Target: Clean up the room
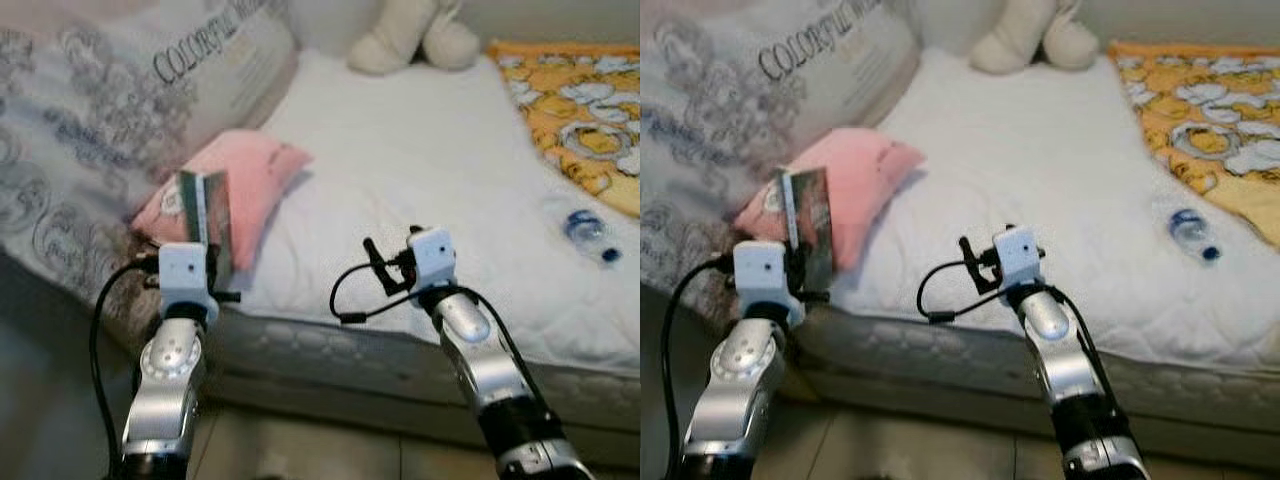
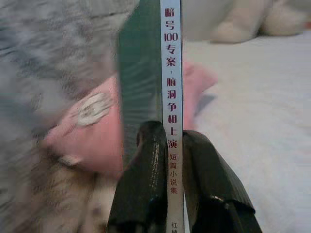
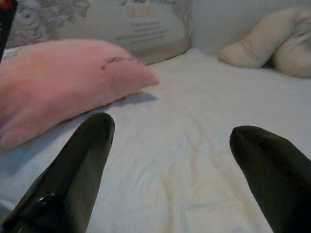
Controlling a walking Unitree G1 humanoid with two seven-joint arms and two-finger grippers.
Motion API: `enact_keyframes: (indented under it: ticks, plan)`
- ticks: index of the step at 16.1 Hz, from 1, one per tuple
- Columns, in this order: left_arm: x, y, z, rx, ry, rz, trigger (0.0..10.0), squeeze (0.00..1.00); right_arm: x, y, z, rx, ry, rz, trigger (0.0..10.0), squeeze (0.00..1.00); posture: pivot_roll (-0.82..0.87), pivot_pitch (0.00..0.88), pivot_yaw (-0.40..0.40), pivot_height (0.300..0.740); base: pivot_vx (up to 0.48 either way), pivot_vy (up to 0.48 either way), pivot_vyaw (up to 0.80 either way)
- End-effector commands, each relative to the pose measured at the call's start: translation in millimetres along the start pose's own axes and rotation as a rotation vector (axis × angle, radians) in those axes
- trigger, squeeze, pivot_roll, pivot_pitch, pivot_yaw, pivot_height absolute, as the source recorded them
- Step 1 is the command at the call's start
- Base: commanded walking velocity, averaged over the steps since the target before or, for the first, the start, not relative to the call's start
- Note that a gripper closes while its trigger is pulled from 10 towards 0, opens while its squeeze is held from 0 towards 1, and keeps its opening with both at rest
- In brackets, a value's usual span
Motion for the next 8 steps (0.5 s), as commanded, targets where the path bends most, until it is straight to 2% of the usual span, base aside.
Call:
enact_keyframes:
  ticks: [1, 8]
  plan:
    - [9.3, 6.2, 17.7, 0.07, 0.0, -0.057, 10.0, 0.0, 3.5, -1.5, 5.9, 0.033, -0.002, -0.019, 10.0, 0.0, -0.11, 0.0, 0.111, 0.74, 0.48, 0.0, 0.0]
    - [8.1, 9.2, 16.6, 0.064, -0.005, -0.068, 10.0, 0.0, 3.5, -4.8, 3.3, 0.032, -0.006, -0.024, 10.0, 0.0, -0.12, 0.0, 0.123, 0.74, 0.48, 0.0, 0.0]
Point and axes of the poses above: a point about 5 cm out from each wrist's last joint towards the gripper, its own y axis pointing out of the wrist towards the gripper, its own z axis along the axis of the wrist's last joint, x = y × z, the point moved 3 cm from there along y, pointing out of the wrist towards the gripper, and after that the axes turned 7 degrees about y, right-handed, at the moved point
